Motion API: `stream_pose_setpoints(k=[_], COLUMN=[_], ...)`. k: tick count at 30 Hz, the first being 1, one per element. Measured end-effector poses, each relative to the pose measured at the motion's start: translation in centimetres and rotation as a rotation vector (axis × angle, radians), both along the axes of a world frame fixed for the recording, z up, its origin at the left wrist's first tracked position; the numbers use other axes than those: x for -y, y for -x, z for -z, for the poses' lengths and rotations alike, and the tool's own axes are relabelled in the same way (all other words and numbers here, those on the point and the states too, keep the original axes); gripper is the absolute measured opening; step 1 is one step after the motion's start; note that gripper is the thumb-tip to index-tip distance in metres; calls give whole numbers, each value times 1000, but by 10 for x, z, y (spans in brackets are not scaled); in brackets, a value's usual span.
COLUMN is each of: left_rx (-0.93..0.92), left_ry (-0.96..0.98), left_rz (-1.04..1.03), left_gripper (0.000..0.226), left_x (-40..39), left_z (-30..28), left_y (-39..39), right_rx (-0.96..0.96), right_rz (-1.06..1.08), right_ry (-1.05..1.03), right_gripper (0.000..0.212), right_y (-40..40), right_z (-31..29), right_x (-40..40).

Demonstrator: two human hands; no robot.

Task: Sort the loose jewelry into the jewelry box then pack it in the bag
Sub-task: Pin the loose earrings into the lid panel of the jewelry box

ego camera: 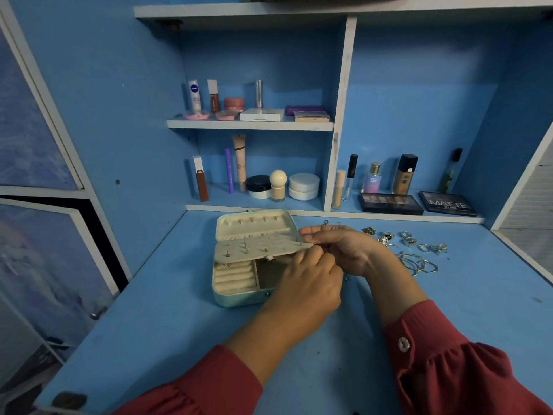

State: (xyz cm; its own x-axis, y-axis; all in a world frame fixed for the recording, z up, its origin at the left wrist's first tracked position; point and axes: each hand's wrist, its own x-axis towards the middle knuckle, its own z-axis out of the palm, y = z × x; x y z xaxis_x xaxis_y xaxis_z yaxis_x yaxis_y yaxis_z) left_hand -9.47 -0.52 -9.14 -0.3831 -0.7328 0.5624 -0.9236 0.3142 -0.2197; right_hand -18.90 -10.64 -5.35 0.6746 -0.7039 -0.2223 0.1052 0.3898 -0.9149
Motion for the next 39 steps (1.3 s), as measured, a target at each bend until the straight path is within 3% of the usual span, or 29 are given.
stream_pose_setpoints(k=[4,9,13,16,20,24,33,39], left_rx=[-168,-436,-756,-889,-808,-725,-837,-806], left_ry=[68,122,187,4,-393,-597,-583,-593], left_rz=[73,137,2,-164,-214,-191,-149,-128], left_gripper=[6,10,12,6,9,12,13,9], left_x=[0,-1,0,6,21,30,34,35], left_z=[-8,-23,-40,-57,-73,-74,-66,-62], left_y=[-4,-17,-40,-55,-63,-61,-61,-64], right_rx=[7,-10,-99,-135,-147,-145,-156,-154], right_rz=[-20,-153,-76,-23,-24,-30,-31,-19], right_ry=[2,76,91,71,78,86,94,96], right_gripper=[14,19,23,26,27,27,27,27], right_y=[1,1,0,0,0,1,0,0], right_z=[3,4,4,3,1,1,1,3], right_x=[3,6,5,5,3,3,4,4])
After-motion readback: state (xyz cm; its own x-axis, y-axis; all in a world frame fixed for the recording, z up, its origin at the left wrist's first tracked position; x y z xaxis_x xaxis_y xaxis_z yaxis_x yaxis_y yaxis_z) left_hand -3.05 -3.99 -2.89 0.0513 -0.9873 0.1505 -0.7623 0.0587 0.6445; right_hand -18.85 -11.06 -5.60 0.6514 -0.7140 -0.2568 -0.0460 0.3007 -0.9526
